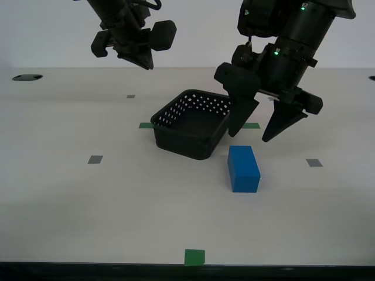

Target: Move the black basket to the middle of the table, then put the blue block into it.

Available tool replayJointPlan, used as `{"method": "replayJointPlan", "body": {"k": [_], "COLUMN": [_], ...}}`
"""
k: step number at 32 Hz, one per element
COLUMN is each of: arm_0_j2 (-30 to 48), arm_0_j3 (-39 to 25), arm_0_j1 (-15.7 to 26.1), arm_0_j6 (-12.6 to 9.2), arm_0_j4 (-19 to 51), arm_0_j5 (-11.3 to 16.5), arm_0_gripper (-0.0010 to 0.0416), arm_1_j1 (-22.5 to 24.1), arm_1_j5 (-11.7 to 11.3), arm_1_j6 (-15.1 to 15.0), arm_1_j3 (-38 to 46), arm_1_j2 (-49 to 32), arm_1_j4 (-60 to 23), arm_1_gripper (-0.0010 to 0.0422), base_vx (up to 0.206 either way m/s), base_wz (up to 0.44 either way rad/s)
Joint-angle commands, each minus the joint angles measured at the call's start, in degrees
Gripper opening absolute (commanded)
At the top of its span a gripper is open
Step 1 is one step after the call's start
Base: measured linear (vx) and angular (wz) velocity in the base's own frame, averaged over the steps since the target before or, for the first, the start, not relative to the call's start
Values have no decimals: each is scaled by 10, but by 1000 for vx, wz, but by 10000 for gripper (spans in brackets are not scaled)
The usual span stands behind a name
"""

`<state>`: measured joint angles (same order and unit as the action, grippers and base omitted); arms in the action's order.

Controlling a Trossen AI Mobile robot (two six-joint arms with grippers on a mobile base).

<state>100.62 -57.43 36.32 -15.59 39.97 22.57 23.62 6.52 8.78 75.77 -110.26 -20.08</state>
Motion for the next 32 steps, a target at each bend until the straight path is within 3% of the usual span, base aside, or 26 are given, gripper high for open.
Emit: {"method": "replayJointPlan", "body": {"k": [1,2,3,7,12,18,20,23,25,27,28,32], "arm_0_j2": [0,0,5,32,118,156,157,157,157,156,156,119], "arm_0_j3": [9,11,20,15,-17,-38,-45,-51,-51,-51,-51,-51], "arm_0_j1": [12,15,30,34,39,44,46,47,47,47,47,47], "arm_0_j6": [-23,-27,-39,-59,-63,-66,-66,-71,-73,-73,-72,-73], "arm_0_j4": [0,0,-14,-28,-28,-27,-22,-20,-17,-15,-15,2], "arm_0_j5": [-2,-4,-48,-49,-40,-40,-40,-40,-40,-40,-39,-36], "arm_0_gripper": [351,350,348,348,348,347,315,233,102,9,-7,0], "arm_1_j1": [-1,-1,-1,-2,-3,-4,-5,-5,-5,-5,-5,-8], "arm_1_j5": [0,0,0,0,0,0,0,0,0,0,0,-1], "arm_1_j6": [-5,-5,-5,-5,-5,-8,-9,-10,-12,-14,-15,-22], "arm_1_j3": [0,0,0,0,0,0,0,0,0,0,0,0], "arm_1_j2": [0,0,0,0,0,0,0,0,0,0,0,0], "arm_1_j4": [2,1,3,3,0,-8,-9,-9,-9,-9,-8,-9], "arm_1_gripper": [27,27,27,27,27,27,27,27,27,27,27,27], "base_vx": [0,0,0,0,0,0,0,0,0,0,0,0], "base_wz": [0,0,0,0,0,0,0,0,0,0,0,0]}}
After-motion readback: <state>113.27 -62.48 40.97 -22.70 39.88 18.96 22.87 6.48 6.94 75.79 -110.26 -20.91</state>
